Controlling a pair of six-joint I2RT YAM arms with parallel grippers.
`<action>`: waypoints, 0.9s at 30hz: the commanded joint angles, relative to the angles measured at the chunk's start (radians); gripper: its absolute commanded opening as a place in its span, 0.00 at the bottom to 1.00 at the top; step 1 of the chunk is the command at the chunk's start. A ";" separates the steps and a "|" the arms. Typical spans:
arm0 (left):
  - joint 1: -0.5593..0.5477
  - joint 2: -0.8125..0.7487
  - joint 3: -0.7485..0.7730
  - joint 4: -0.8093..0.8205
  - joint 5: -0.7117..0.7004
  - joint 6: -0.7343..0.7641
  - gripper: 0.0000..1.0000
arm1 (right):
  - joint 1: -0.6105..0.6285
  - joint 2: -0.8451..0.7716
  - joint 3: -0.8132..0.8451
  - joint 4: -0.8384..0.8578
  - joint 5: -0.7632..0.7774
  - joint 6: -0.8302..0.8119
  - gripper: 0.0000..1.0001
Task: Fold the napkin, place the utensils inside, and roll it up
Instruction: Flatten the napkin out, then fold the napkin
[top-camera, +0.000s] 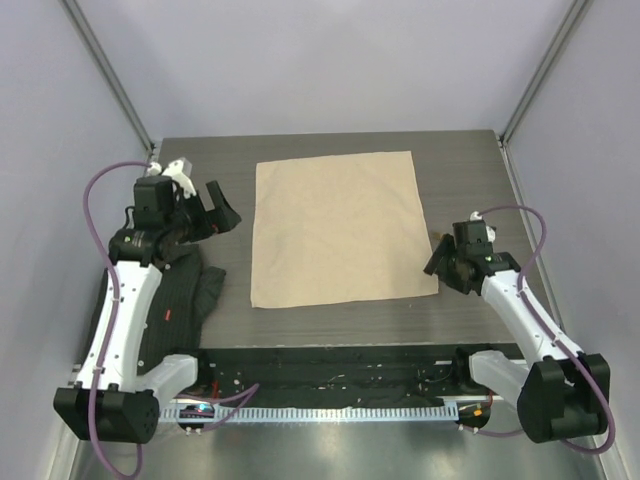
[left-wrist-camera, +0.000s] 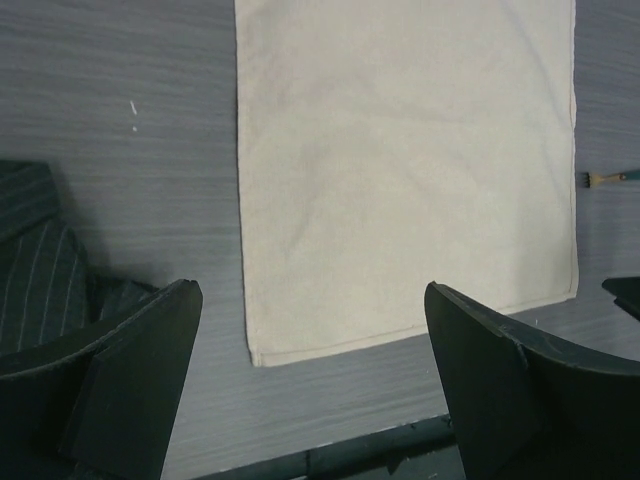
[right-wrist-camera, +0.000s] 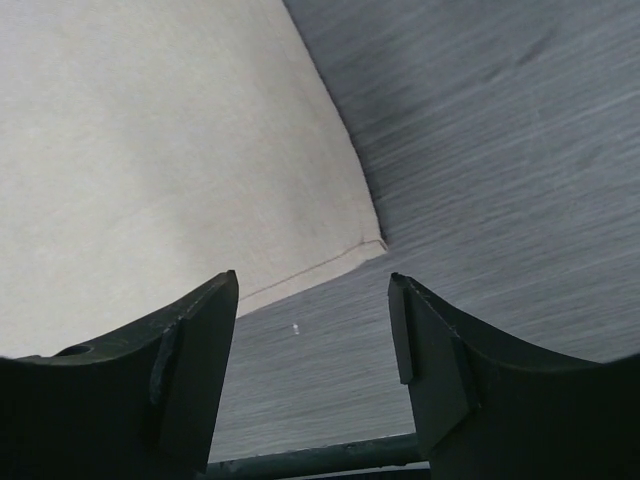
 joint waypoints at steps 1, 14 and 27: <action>0.003 0.040 0.054 0.065 -0.019 0.049 1.00 | -0.012 0.022 -0.031 0.002 0.065 0.066 0.66; 0.003 0.045 -0.101 0.199 -0.054 0.073 1.00 | -0.063 0.169 -0.058 0.026 0.080 0.080 0.50; 0.003 0.032 -0.138 0.173 -0.071 0.072 1.00 | -0.064 0.215 -0.062 0.082 0.002 0.092 0.44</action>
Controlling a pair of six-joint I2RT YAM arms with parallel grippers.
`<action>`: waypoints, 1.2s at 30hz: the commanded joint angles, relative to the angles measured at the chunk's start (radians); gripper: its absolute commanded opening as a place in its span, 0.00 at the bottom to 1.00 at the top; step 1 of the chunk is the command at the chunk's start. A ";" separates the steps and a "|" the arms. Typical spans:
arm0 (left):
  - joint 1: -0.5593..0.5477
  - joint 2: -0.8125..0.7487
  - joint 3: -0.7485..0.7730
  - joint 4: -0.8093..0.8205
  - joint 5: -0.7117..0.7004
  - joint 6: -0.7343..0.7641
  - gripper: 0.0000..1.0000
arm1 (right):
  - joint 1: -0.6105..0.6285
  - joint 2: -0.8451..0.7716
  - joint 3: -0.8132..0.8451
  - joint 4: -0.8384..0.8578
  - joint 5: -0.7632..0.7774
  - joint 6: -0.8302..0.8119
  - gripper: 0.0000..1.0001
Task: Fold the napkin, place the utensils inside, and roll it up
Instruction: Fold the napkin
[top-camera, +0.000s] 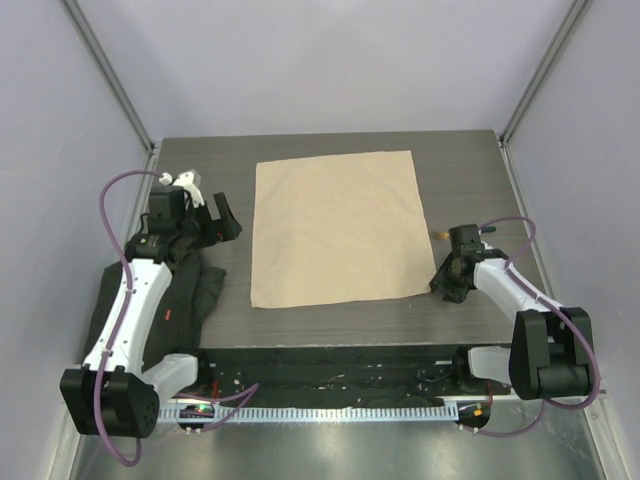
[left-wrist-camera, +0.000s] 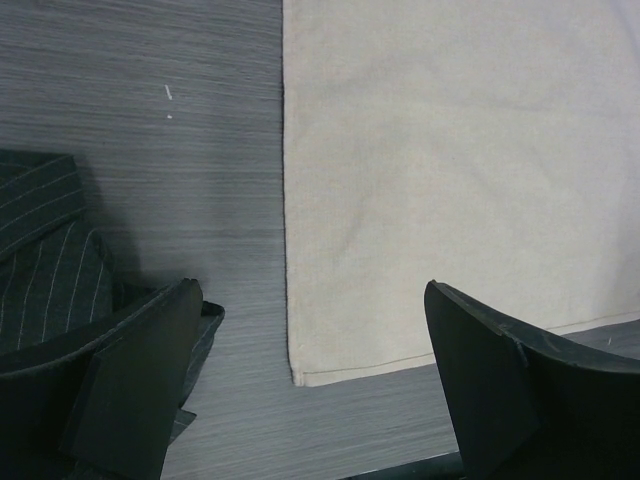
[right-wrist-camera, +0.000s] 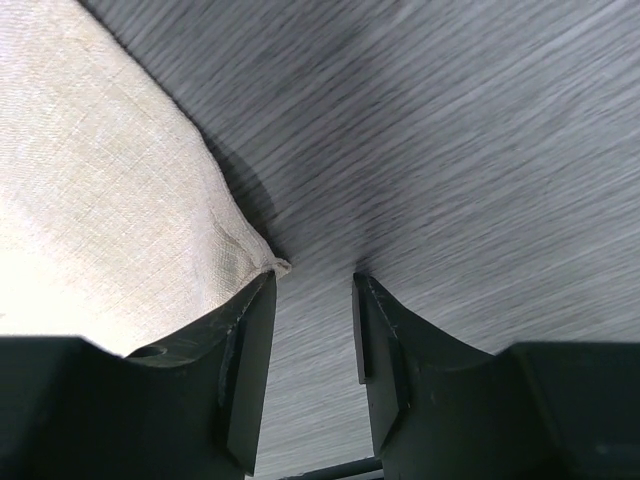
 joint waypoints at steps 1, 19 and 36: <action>0.002 -0.015 0.003 0.025 -0.004 0.018 1.00 | -0.002 -0.019 0.019 0.034 -0.025 0.024 0.44; 0.003 -0.020 -0.013 0.034 0.021 0.016 1.00 | -0.004 -0.025 0.059 0.007 -0.024 0.016 0.44; 0.002 -0.024 -0.018 0.039 0.024 0.018 1.00 | -0.002 0.049 0.022 0.069 -0.002 -0.013 0.37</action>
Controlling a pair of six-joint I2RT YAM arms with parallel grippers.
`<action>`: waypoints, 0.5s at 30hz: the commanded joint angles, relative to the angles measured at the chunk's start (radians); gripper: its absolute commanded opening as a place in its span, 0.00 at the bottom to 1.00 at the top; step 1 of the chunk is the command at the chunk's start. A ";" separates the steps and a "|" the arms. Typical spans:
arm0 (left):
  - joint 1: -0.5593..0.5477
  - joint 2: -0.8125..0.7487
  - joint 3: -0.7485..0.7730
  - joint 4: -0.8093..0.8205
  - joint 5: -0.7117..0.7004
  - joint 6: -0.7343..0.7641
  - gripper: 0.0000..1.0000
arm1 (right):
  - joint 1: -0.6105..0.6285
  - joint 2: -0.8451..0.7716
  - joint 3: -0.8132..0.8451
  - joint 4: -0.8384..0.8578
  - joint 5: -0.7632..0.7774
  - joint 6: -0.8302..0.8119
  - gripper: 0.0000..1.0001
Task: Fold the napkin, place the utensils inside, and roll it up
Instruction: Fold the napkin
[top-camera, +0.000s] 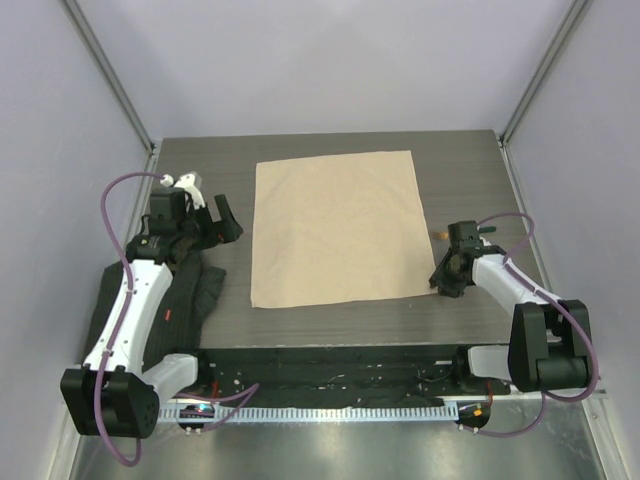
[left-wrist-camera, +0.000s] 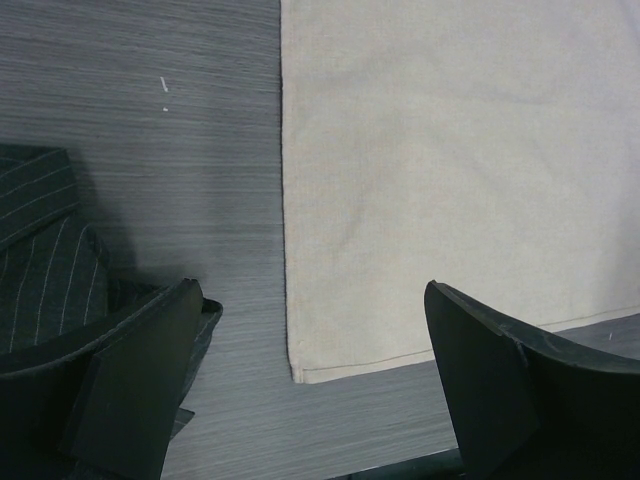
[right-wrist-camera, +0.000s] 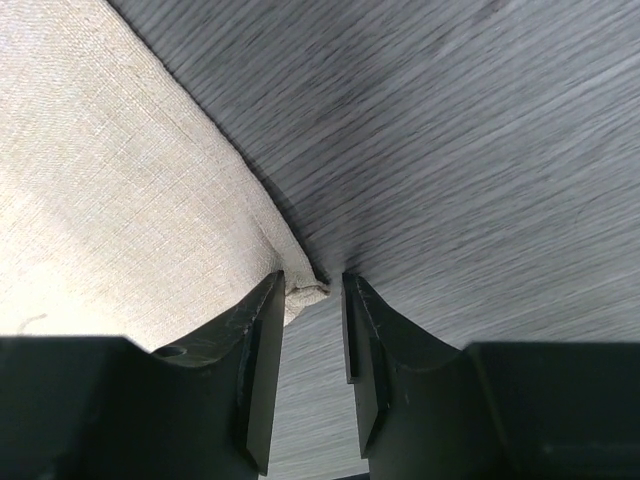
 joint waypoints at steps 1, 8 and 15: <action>0.002 -0.024 -0.003 0.033 0.017 0.016 1.00 | -0.002 0.021 -0.005 0.036 0.016 -0.012 0.36; 0.002 -0.021 -0.005 0.037 0.015 0.016 1.00 | -0.002 0.027 0.001 0.031 -0.024 -0.039 0.07; 0.003 -0.016 -0.011 0.040 0.021 0.018 1.00 | 0.033 0.027 0.123 -0.009 -0.061 -0.031 0.01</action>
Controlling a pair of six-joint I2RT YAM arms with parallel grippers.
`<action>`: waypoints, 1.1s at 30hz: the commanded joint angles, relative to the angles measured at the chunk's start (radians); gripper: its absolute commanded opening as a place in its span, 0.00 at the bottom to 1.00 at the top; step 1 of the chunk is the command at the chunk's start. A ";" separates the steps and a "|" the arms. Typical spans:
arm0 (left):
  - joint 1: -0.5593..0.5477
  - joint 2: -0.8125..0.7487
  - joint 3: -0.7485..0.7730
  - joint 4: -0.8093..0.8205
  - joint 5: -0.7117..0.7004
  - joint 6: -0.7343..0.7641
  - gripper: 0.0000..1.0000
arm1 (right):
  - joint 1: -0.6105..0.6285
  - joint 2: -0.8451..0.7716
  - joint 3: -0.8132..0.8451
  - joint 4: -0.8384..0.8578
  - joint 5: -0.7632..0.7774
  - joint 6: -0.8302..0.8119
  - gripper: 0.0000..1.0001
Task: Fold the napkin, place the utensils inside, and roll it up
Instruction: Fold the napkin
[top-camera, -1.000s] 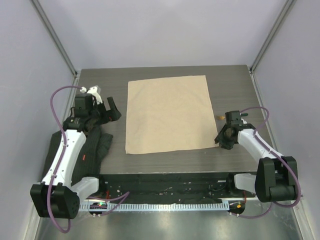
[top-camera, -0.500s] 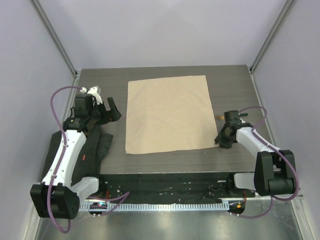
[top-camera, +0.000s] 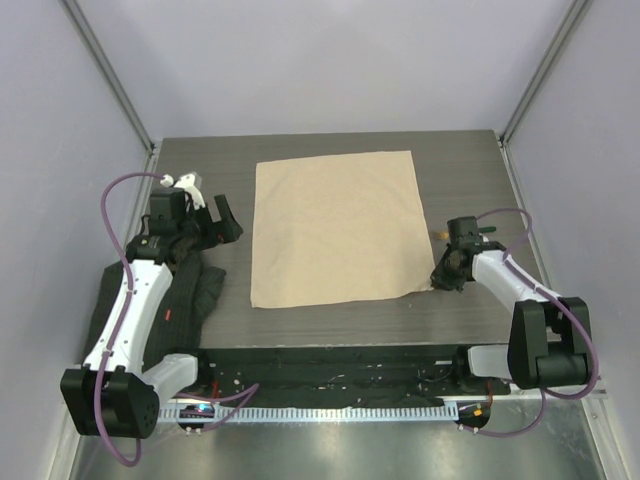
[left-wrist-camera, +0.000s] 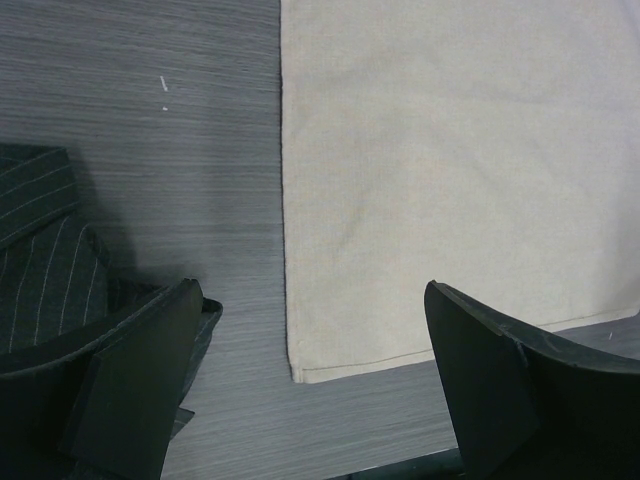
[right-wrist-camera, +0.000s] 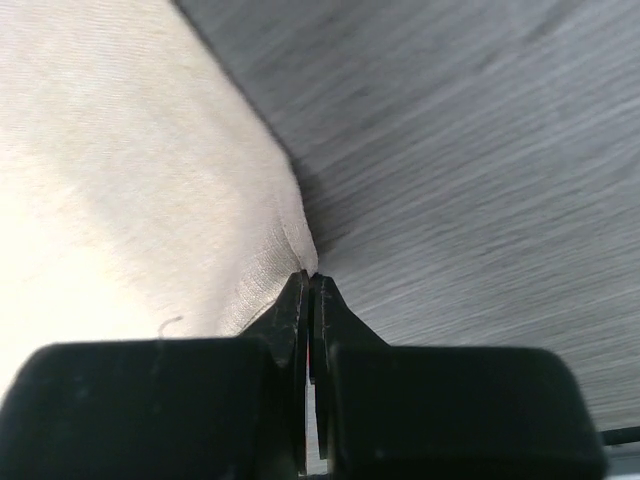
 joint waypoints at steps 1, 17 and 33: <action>0.003 -0.012 -0.009 0.039 0.027 0.019 1.00 | 0.055 0.012 0.114 -0.006 -0.036 0.004 0.01; -0.067 0.020 -0.022 0.088 0.029 -0.033 0.96 | 0.391 0.406 0.481 0.139 -0.041 0.072 0.01; -0.608 0.506 0.214 0.285 -0.186 -0.218 0.84 | 0.279 0.204 0.424 0.179 -0.165 -0.002 0.56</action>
